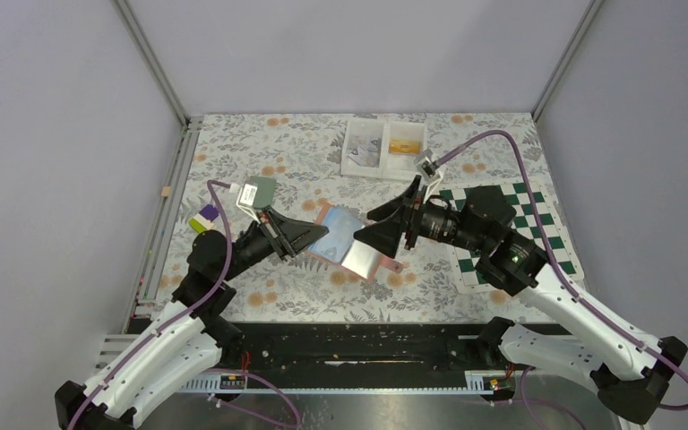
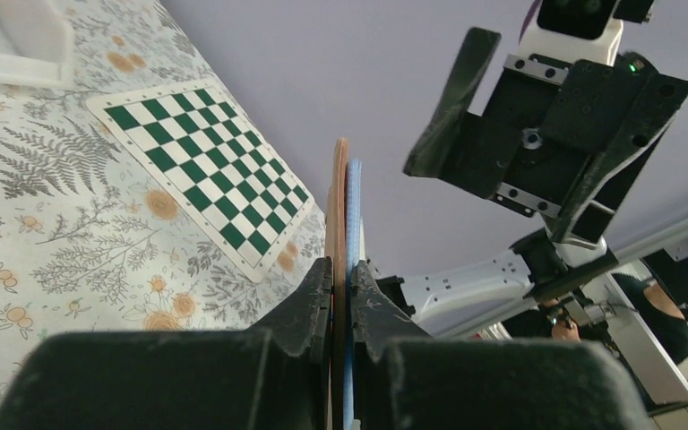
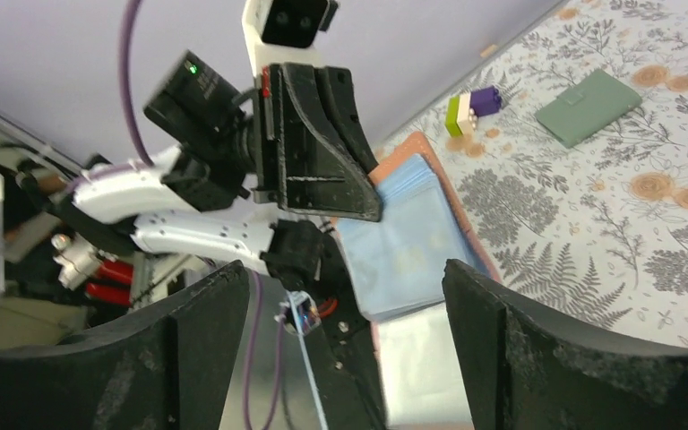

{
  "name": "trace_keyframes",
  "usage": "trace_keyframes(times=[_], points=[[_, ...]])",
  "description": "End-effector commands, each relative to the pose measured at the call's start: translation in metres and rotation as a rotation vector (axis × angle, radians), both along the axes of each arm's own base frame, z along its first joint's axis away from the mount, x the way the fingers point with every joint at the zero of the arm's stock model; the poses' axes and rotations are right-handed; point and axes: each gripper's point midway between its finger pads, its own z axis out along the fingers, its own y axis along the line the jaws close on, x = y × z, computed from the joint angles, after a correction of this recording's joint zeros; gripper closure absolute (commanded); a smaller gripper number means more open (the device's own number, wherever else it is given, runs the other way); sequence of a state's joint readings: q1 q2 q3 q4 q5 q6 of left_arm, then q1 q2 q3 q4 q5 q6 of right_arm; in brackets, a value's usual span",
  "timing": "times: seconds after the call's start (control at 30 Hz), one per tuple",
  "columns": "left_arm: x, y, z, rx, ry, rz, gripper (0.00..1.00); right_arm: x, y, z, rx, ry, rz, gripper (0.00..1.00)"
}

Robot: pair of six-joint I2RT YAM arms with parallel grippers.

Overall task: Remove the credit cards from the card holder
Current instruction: Remove the credit card from the card holder.

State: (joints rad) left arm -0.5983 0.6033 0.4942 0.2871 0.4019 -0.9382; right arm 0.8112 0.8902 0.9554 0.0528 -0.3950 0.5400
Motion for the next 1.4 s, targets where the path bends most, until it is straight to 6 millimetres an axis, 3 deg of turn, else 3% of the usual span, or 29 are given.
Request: trace_keyframes(times=[0.0,0.2,0.3,0.47,0.57,0.63,0.67,0.73,0.87,1.03,1.13,1.37], points=[[-0.023,-0.003,0.037,-0.031,-0.148,-0.099,1.0,-0.009,0.0,-0.017,-0.142,-0.1,0.091,0.13],[-0.026,-0.004,0.036,-0.027,-0.155,-0.117,1.0,0.002,-0.002,-0.029,-0.207,-0.105,0.121,0.1],[-0.03,-0.006,0.038,-0.029,-0.168,-0.144,1.0,-0.003,0.003,-0.032,-0.193,-0.054,0.236,0.1],[-0.03,-0.007,0.04,-0.032,-0.182,-0.148,1.0,-0.018,0.018,-0.03,-0.129,0.023,0.441,0.24],[-0.029,-0.008,0.041,-0.038,-0.169,-0.152,1.0,-0.02,0.023,-0.033,-0.113,0.06,0.491,0.49],[-0.028,-0.01,0.039,-0.027,-0.136,-0.167,1.0,-0.017,0.023,-0.033,-0.096,0.044,0.494,0.81],[-0.028,-0.013,0.039,-0.015,-0.117,-0.184,0.98,-0.016,0.021,-0.033,-0.088,0.033,0.494,0.91],[-0.029,-0.016,0.039,0.0,-0.078,-0.226,0.82,-0.015,0.018,-0.034,-0.073,0.014,0.508,1.0],[-0.043,-0.023,0.049,0.003,-0.078,-0.353,0.64,-0.021,0.011,-0.034,-0.06,-0.03,0.573,1.0],[-0.06,-0.025,0.048,0.055,-0.09,-0.469,0.55,-0.027,0.008,-0.032,-0.066,-0.088,0.601,1.0],[-0.065,-0.024,0.043,0.094,-0.103,-0.5,0.55,-0.024,0.009,-0.033,-0.074,-0.073,0.599,1.0],[-0.064,-0.023,0.041,0.103,-0.102,-0.493,0.71,-0.025,0.011,-0.034,-0.06,-0.053,0.626,1.0]])
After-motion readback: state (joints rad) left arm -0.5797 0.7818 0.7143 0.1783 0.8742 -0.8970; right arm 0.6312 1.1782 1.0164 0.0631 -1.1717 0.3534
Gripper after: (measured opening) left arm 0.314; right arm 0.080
